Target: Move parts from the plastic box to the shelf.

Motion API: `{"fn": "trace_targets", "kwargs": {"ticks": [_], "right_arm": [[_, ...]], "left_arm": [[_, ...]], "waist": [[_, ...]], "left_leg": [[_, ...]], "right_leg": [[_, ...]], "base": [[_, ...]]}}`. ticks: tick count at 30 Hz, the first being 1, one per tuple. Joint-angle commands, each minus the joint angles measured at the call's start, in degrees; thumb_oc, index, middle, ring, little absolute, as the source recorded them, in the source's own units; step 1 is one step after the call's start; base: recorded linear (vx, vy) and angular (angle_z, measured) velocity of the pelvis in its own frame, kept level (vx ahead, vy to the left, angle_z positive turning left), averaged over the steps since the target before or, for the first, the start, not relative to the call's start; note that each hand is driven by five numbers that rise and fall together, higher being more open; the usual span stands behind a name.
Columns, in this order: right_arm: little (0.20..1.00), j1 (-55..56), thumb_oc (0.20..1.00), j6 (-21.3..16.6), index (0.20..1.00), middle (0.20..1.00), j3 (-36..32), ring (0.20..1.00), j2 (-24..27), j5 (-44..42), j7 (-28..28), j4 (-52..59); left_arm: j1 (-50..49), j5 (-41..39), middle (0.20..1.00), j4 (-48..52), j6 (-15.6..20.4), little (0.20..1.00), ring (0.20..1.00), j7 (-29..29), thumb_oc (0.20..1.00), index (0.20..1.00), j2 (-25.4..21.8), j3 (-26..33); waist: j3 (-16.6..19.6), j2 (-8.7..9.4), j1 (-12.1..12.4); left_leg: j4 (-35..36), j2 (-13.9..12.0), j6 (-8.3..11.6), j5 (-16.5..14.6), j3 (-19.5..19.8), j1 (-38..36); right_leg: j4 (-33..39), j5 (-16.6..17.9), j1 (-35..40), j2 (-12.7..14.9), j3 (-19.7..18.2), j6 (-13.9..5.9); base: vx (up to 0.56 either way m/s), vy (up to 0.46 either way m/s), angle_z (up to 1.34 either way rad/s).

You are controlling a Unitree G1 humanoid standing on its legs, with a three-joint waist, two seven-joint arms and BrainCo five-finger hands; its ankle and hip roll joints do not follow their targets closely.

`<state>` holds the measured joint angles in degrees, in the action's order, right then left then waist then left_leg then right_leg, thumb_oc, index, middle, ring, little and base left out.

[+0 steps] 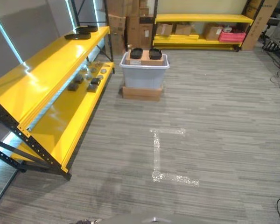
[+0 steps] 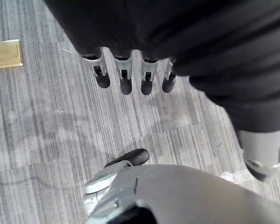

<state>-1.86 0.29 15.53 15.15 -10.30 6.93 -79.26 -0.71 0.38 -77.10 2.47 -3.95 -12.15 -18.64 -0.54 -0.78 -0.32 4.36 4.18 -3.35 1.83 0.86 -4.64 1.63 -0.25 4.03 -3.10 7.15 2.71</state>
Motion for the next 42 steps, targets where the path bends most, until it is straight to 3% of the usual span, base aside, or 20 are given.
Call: {"fn": "trace_targets", "kwargs": {"ticks": [1,5,9,13,26,35,39,40,41,42], "right_arm": [[1.0,-2.59,1.0,0.7,1.0,1.0,6.38,1.0,-1.24,9.28,0.17,-1.47],[1.0,-4.05,1.0,0.64,1.0,1.0,8.41,1.0,-1.36,10.43,0.33,0.46],[1.0,-4.96,1.0,0.31,1.0,1.0,9.14,1.0,-1.48,10.44,-0.07,1.87],[1.0,-5.94,1.0,-0.1,1.0,1.0,11.94,1.0,-1.76,16.05,-2.3,3.11],[1.0,-1.17,1.0,-1.87,1.0,1.0,2.62,1.0,-1.44,3.6,-1.21,0.37],[1.0,0.77,1.0,-1.05,1.0,1.0,2.96,1.0,-0.77,8.17,-1.29,-2.97],[1.0,-1.58,1.0,-3.05,1.0,1.0,1.0,1.0,0.46,3.89,-3.91,1.29],[1.0,-3.35,1.0,-5.25,1.0,1.0,0.7,1.0,1.76,2.05,-6.51,8.08],[1.0,-3.32,1.0,-5.22,1.0,1.0,0.7,1.0,1.76,2.06,-6.52,8.13],[1.0,-3.43,1.0,-6.12,1.0,1.0,0.23,1.0,2.84,0.76,-7.47,12.63]], "left_arm": [[5.36,4.4,1.0,-2.25,0.72,1.0,1.0,-0.2,1.0,1.0,1.21,-2.11],[6.69,6.81,1.0,-1.31,0.84,1.0,1.0,-0.63,1.0,1.0,1.51,-4.96],[7.95,6.07,1.0,0.07,1.1,1.0,1.0,-0.16,1.0,1.0,1.28,-5.11],[8.48,4.45,1.0,0.35,0.82,1.0,1.0,0.42,1.0,1.0,1.03,-3.65],[3.07,-0.55,1.0,-6.11,0.24,1.0,1.0,0.79,1.0,1.0,1.06,4.0],[2.78,-6.32,1.0,-5.59,0.48,1.0,1.0,-0.95,1.0,1.0,1.4,6.6],[6.0,-10.8,1.0,3.93,3.78,1.0,1.0,2.79,1.0,1.0,0.84,5.83],[7.24,-13.02,1.0,11.89,5.71,1.0,1.0,5.31,1.0,1.0,-0.41,5.22],[7.2,-13.02,1.0,11.96,5.67,1.0,1.0,5.33,1.0,1.0,-0.42,5.21],[7.01,-14.64,1.0,19.67,6.95,1.0,1.0,6.75,1.0,1.0,-1.77,5.17]], "waist": [[-0.28,1.5,0.48],[-0.32,1.69,0.71],[-0.48,1.85,0.62],[-0.58,1.95,0.82],[0.67,1.61,0.76],[0.24,1.29,0.32],[0.1,1.3,0.27],[-0.16,1.35,0.39],[-0.23,1.35,0.4],[-0.68,1.4,0.54]], "left_leg": [[0.64,-3.9,3.62,-5.39,1.34,-1.16],[0.64,-3.91,3.65,-5.57,1.2,-1.12],[0.64,-3.91,3.64,-5.55,1.03,-1.32],[0.64,-3.89,3.47,-5.64,0.98,-1.77],[0.64,-3.69,3.21,-6.04,1.2,-3.21],[0.64,-3.68,3.23,-6.08,1.1,-3.33],[0.64,-3.6,3.28,-6.1,1.3,-3.44],[0.64,-3.51,3.29,-6.04,1.34,-3.41],[0.64,-3.51,3.29,-6.06,1.33,-3.5],[0.64,-3.54,3.3,-6.11,1.25,-3.71]], "right_leg": [[3.37,-1.49,2.48,4.95,-3.51,-7.47],[3.37,-1.56,2.69,4.91,-3.47,-7.56],[3.37,-1.58,2.89,4.86,-3.49,-7.54],[3.28,-1.76,3.24,4.96,-3.41,-7.37],[3.37,-2.21,4.56,5.24,-3.15,-7.36],[3.37,-2.11,4.41,5.33,-3.29,-7.27],[3.37,-2.05,4.56,5.46,-3.37,-7.4],[3.37,-1.91,4.56,5.46,-3.47,-7.47],[3.37,-1.93,4.65,5.45,-3.48,-7.47],[3.37,-1.89,4.89,5.46,-3.59,-7.53]], "base": [[-0.05,-0.004,0.03],[-0.02,0.0,0.01],[0.0,0.0,0.0],[0.0,-0.004,-0.03],[0.03,0.007,0.0],[0.0,0.003,-0.01],[0.0,0.0,0.0],[0.0,0.0,0.0],[0.0,0.0,0.0],[0.0,0.0,0.0]]}}
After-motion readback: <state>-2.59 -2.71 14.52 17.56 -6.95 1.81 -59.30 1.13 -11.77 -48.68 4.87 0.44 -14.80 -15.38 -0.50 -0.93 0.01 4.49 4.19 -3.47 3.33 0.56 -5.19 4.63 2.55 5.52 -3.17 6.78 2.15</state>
